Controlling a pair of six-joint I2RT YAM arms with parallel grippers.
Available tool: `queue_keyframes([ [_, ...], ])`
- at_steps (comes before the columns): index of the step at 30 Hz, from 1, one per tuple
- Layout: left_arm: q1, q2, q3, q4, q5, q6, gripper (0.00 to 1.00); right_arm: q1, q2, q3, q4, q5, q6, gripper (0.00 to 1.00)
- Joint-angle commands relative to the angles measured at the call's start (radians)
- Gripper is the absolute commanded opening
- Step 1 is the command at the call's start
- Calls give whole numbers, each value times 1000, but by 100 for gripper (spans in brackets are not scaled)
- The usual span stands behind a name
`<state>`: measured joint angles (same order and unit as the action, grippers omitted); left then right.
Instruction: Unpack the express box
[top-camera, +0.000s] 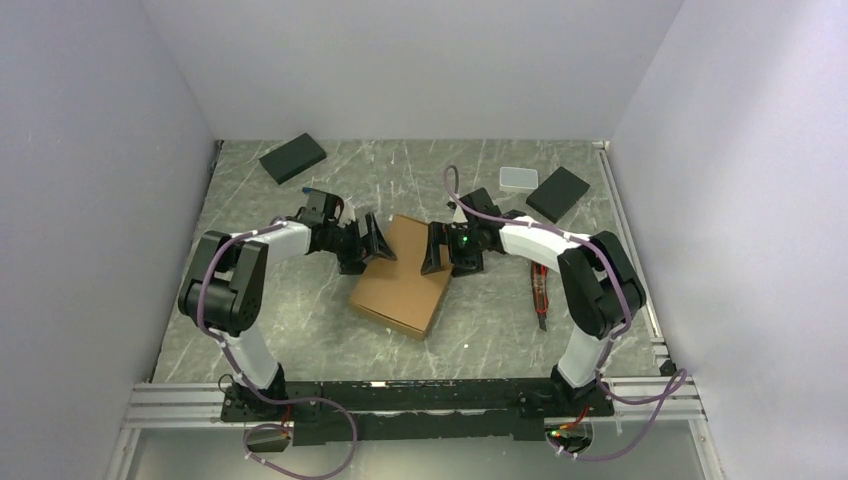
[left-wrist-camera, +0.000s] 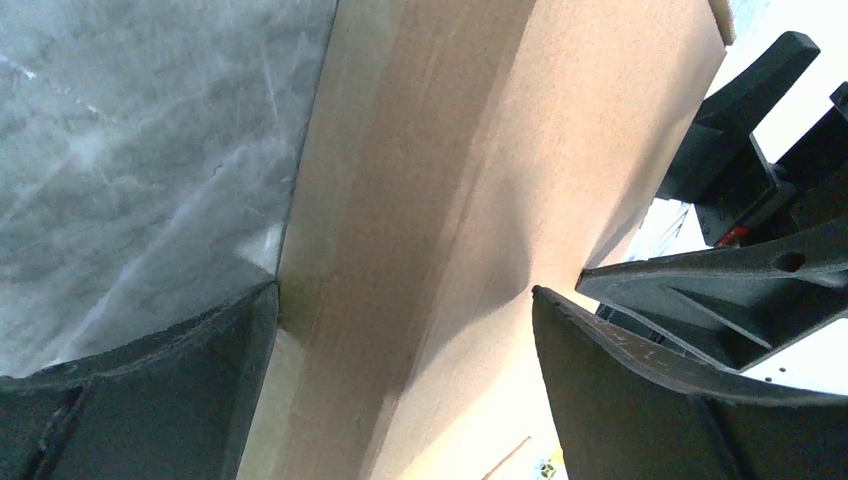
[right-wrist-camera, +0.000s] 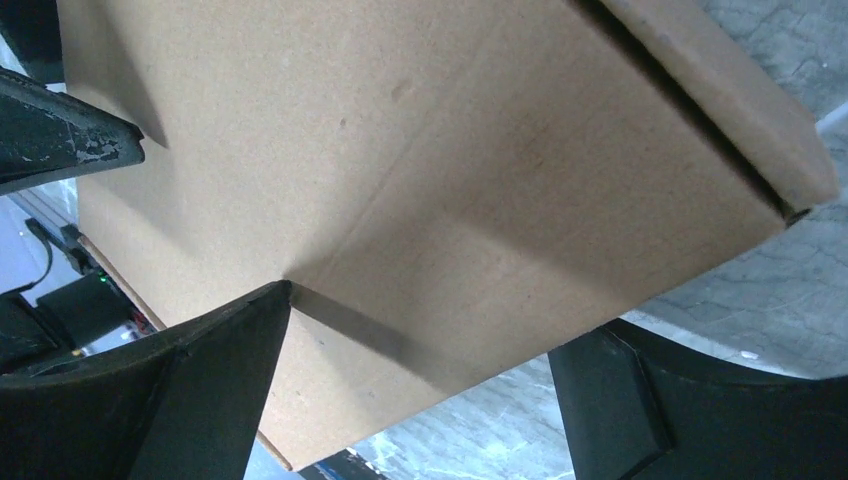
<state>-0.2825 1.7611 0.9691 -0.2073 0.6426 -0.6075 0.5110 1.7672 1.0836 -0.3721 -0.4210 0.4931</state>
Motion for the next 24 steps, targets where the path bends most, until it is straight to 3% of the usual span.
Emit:
queue_keyframes([
  [1, 9, -45, -37, 100, 132, -81, 99, 8, -46, -51, 97, -7, -57, 100],
  [7, 29, -15, -35, 143, 169, -100, 100, -12, -98, -193, 190, -85, -12, 100],
  [12, 28, 10, -38, 180, 217, -134, 97, -13, -108, -266, 297, -148, 34, 93],
  [24, -15, -108, -27, 141, 228, -200, 94, -12, -15, -187, 472, -261, 100, 84],
])
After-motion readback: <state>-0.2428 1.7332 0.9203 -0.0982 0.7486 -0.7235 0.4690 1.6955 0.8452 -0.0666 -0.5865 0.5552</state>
